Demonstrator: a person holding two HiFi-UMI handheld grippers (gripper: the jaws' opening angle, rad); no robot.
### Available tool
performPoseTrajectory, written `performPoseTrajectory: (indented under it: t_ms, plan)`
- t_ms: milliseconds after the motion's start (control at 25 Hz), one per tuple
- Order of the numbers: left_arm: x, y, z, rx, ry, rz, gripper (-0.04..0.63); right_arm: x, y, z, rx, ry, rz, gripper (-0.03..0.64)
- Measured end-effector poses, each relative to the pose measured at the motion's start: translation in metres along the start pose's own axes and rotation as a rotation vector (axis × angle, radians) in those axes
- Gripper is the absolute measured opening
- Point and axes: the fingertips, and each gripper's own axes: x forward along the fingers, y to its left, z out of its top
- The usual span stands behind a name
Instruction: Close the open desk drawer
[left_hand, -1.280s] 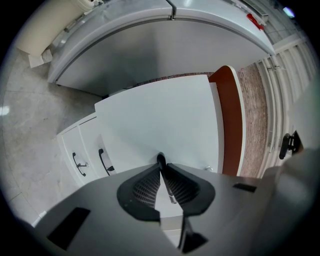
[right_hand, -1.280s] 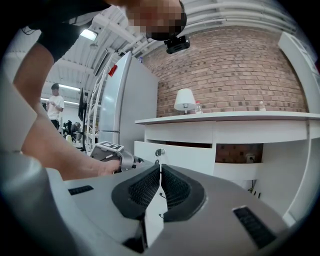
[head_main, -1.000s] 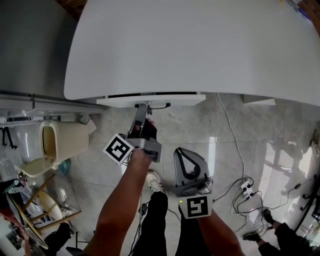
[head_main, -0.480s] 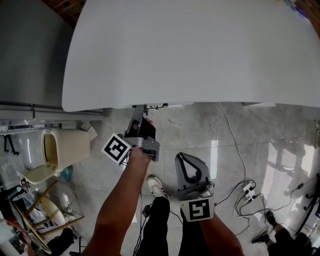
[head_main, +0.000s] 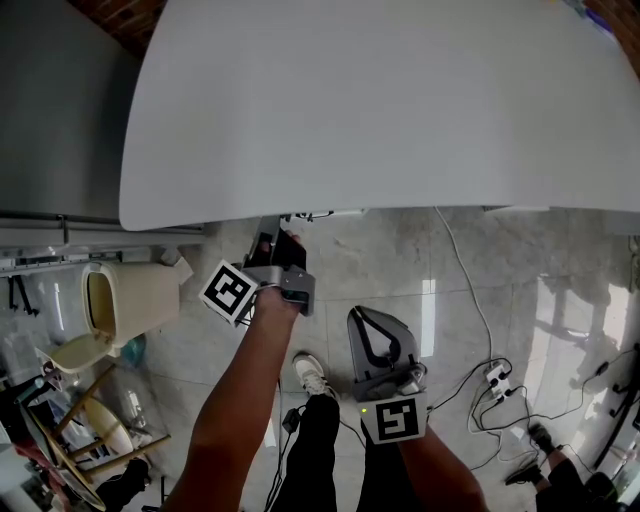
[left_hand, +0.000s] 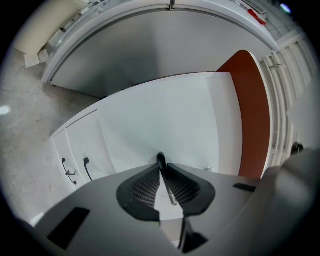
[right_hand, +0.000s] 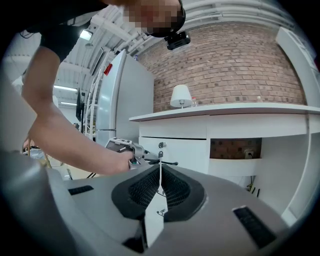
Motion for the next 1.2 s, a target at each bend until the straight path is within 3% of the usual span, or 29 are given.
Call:
performPoseTrajectory:
  t_ms: [360, 1200]
  plan:
    - [0.014, 0.0, 0.004, -0.003, -0.015, 0.0, 0.051, -0.007, 0.001, -0.006, -0.017, 0.037, 0.009, 0.029]
    - [0.016, -0.002, 0.003, 0.001, -0.027, -0.004, 0.057, -0.022, -0.002, 0.006, 0.001, -0.004, -0.003, 0.029]
